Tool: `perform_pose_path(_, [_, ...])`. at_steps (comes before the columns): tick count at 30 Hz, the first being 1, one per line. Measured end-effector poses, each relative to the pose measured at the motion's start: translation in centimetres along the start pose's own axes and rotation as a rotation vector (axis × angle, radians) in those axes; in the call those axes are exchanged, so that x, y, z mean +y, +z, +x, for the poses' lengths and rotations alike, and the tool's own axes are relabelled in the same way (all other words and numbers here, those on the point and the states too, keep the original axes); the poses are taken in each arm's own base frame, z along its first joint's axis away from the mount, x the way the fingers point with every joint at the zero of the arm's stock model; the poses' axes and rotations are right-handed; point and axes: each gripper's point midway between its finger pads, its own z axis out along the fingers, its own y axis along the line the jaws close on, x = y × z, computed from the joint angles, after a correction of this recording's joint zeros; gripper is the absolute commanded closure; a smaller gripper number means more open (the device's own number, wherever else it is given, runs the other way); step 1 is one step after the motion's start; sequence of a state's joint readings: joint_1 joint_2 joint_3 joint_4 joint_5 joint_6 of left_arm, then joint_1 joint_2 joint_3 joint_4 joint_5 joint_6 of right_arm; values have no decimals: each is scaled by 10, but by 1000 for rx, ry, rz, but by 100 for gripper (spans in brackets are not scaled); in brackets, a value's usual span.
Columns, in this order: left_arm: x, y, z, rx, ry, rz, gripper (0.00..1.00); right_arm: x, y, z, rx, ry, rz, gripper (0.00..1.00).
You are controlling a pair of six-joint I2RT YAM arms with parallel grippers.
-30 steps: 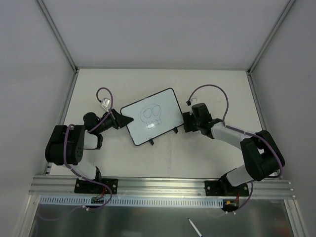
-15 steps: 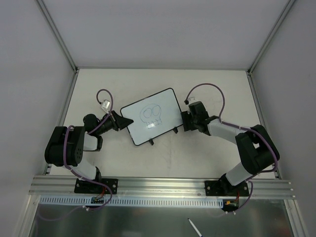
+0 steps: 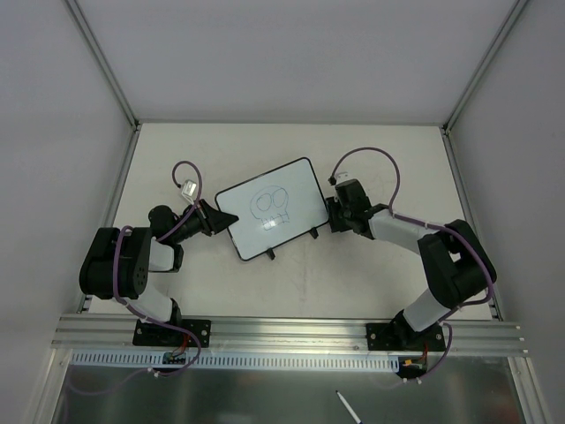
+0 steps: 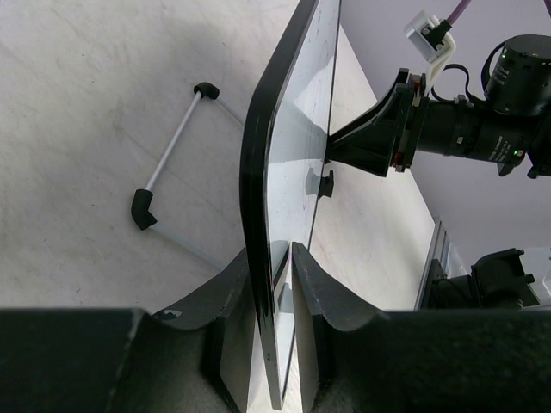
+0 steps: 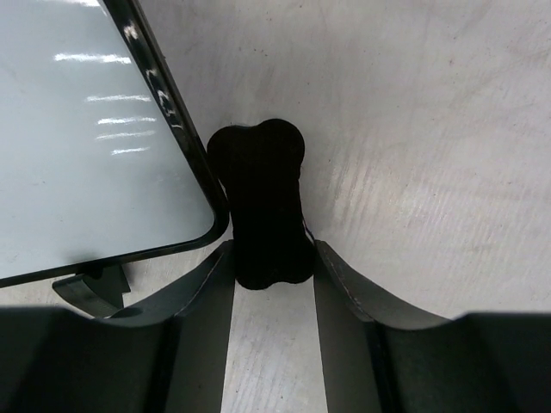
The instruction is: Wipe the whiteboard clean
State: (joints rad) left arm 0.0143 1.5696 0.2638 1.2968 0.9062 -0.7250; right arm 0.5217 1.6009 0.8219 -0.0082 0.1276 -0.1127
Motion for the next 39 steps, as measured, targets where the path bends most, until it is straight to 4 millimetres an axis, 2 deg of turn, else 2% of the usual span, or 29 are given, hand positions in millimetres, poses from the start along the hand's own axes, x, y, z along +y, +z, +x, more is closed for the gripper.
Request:
perform_pose_path(3, [0,0,0,0,0,0,78,0,0,0,2,0,0,72])
perform_pose_path(11, [0,0,0,0,0,0,82,-1,-3,3,15,18,11,79])
perform_pose_path(15, [0,0,0,0,-1,0,83,-9,-12,14,42,27,45,96])
perform_pose_path(18, [0,0,0,1,-2,1,85,-14,-17,19,63,36,76,99])
perform_pose_path(29, [-3,0,0,3,-17,8,97,-30,-23,22,64,56,172,100])
perform_pose_path(33, [-3,0,0,3,-18,8,100,-41,-36,19,28,64,220,100])
perform_pose_path(39, [-2,1,0,9,-25,13,100,-45,-62,-5,-89,93,220,100])
